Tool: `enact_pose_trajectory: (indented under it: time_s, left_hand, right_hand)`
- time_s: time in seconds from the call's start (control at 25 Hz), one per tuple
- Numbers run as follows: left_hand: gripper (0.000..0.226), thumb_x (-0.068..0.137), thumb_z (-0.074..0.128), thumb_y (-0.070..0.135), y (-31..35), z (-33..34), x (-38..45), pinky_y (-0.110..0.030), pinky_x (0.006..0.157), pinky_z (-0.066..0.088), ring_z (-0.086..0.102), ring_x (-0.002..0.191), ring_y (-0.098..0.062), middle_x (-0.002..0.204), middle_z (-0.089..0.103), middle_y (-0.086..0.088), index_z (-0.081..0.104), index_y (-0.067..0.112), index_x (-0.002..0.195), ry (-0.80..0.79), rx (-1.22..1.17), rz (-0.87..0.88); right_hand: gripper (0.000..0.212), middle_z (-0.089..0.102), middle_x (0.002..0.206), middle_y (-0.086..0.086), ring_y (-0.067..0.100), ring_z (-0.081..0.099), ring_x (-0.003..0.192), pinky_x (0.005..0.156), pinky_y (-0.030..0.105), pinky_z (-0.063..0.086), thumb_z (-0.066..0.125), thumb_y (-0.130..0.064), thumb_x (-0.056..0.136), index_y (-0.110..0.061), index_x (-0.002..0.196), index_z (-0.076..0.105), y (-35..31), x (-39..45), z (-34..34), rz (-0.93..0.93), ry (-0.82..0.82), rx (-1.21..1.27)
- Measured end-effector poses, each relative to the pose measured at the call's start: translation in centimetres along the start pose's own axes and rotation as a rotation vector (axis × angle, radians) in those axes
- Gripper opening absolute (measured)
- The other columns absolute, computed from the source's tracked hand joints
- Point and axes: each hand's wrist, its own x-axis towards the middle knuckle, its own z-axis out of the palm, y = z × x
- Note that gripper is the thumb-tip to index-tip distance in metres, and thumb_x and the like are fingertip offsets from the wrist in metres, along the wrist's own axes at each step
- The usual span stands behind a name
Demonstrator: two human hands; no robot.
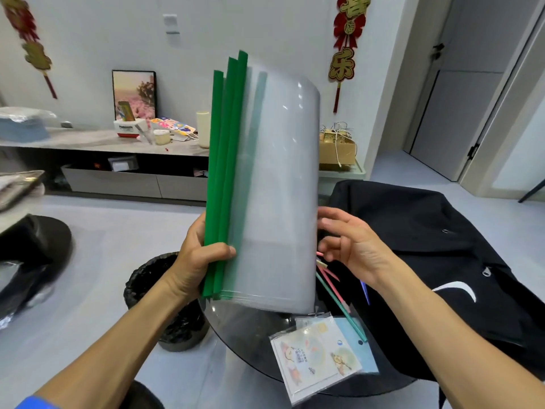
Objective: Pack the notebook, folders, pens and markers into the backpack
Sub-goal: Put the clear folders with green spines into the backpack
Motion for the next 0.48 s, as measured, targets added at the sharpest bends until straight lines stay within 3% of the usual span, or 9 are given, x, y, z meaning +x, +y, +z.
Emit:
enact_pose_trajectory:
  time_s: [0.08, 0.2, 0.28, 0.36, 0.48]
  left_hand:
    - [0.053, 0.057, 0.054, -0.008, -0.1, 0.0, -0.1, -0.026, 0.058, 0.054, 0.065, 0.073, -0.015, 0.083, 0.069, 0.002, 0.061, 0.017, 0.103, -0.012, 0.048, -0.010]
    - [0.054, 0.055, 0.053, -0.010, -0.1, 0.3, -0.2, -0.027, 0.057, 0.054, 0.066, 0.072, -0.017, 0.083, 0.069, -0.002, 0.064, 0.016, 0.100, -0.052, 0.015, -0.025]
    - [0.053, 0.055, 0.052, -0.011, -0.1, 0.5, -0.1, -0.027, 0.056, 0.054, 0.066, 0.071, -0.016, 0.082, 0.068, -0.001, 0.066, 0.020, 0.097, -0.073, -0.001, -0.021]
    - [0.051, 0.056, 0.055, -0.009, -0.1, 0.3, 0.2, -0.025, 0.055, 0.053, 0.065, 0.068, -0.014, 0.078, 0.067, 0.002, 0.068, 0.024, 0.092, -0.065, 0.011, -0.041]
    - [0.046, 0.051, 0.071, 0.005, -0.1, -1.2, 0.4, -0.024, 0.056, 0.052, 0.064, 0.069, -0.012, 0.077, 0.067, 0.005, 0.066, 0.026, 0.092, 0.019, 0.102, -0.099]
  right_hand:
    - [0.035, 0.069, 0.096, 0.003, 0.017, 0.060, 0.076, 0.064, 0.026, 0.048, 0.076, -0.021, 0.072, -0.018, 0.106, 0.069, 0.0, 0.2, 0.4, -0.065, 0.039, -0.026]
    - [0.065, 0.062, 0.125, -0.005, 0.013, 0.059, 0.114, 0.100, 0.040, 0.042, 0.076, -0.035, 0.071, -0.030, 0.131, 0.052, 0.2, 0.8, 0.4, -0.031, 0.098, -0.099]
    - [0.081, 0.061, 0.134, 0.002, 0.021, 0.056, 0.125, 0.110, 0.046, 0.036, 0.078, -0.042, 0.072, -0.023, 0.142, 0.043, 0.8, 0.7, 0.4, 0.062, -0.028, 0.010]
    - [0.077, 0.058, 0.137, 0.014, 0.030, 0.054, 0.128, 0.108, 0.046, 0.040, 0.079, -0.040, 0.076, -0.009, 0.140, 0.049, 1.0, 0.3, 0.8, 0.079, -0.145, 0.169]
    - [0.053, 0.067, 0.122, 0.019, 0.033, 0.065, 0.111, 0.089, 0.042, 0.054, 0.084, -0.022, 0.071, -0.006, 0.119, 0.068, 0.6, -0.1, 0.7, -0.089, -0.015, 0.214]
